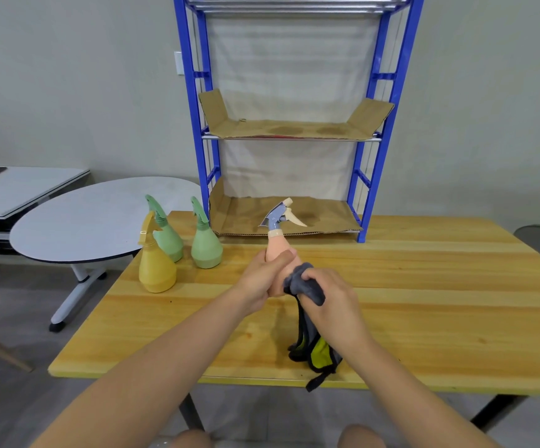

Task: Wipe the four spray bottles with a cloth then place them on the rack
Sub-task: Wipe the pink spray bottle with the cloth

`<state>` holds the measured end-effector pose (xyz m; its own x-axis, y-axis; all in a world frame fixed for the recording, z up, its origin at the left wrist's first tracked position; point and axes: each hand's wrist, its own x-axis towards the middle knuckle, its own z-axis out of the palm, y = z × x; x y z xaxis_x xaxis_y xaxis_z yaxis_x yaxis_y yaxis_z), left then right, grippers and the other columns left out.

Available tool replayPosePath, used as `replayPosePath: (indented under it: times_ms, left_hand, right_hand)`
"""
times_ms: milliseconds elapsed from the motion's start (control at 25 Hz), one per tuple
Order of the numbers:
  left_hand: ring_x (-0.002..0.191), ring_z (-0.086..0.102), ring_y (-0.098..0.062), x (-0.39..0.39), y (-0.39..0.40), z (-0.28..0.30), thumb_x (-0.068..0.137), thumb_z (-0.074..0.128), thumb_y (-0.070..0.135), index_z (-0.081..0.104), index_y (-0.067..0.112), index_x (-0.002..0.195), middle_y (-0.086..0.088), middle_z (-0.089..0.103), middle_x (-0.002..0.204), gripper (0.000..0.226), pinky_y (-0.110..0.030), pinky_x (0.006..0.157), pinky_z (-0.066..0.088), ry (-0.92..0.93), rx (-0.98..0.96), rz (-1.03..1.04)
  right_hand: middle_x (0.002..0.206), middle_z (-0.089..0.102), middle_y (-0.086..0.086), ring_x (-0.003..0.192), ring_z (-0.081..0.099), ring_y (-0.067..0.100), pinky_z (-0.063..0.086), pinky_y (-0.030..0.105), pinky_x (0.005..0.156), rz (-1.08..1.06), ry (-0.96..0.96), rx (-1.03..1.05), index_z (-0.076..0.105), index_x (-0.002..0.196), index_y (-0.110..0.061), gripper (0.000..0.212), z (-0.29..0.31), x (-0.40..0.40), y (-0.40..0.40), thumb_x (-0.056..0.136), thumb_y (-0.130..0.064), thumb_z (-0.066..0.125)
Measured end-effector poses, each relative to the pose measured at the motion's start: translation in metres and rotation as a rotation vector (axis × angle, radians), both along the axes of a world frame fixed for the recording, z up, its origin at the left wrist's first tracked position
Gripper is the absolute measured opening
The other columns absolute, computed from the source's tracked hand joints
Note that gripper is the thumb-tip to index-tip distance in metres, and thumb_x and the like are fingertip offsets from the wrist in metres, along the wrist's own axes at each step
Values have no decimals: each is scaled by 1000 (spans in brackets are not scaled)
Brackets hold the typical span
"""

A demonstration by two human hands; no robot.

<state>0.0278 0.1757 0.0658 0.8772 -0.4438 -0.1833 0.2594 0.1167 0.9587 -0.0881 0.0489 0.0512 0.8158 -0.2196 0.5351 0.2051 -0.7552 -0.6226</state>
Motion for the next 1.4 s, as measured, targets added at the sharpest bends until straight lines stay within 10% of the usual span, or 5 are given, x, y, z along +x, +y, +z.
replayPosePath:
  times_ms: [400,720,880,1240,1400]
  left_hand:
    - [105,71,-27,4,1,3,74,79,38,51,16,128,-12,70,121,64,-46,91,58,-45,-7,46]
    - [101,68,-28,1,4,6,96,67,23,57,22,118,-12,68,116,25,-51,94,56,-24,-93,88]
    - [114,63,-28,5,13,9,99,62,20,50,17,137,-11,65,129,40,-52,97,53,-9,-52,-47]
    - [106,68,-29,0,9,9,97,65,21,52,14,128,-15,68,123,34,-49,92,56,4,-63,-9]
    - [102,69,-27,-2,11,8,95,70,21,54,12,131,-15,69,124,41,-45,86,56,-80,31,-60]
  right_hand:
    - [103,61,-8,92,55,2,37,4,78,-12,-16,12,65,106,-19,30,6,-2,-6,79,-9,75]
    - [107,61,-5,97,58,10,37,9,81,0,-14,-2,64,107,-18,33,5,2,3,77,-5,73]
    - [103,62,-7,95,59,10,38,7,75,-146,30,114,63,108,-21,33,10,5,-10,79,-8,72]
    - [106,60,-4,92,60,15,37,4,79,-61,-80,-96,65,107,-16,38,3,5,-5,75,1,74]
    - [107,60,4,90,59,24,52,31,74,59,-227,-508,66,103,-13,28,-2,-7,5,78,-2,72]
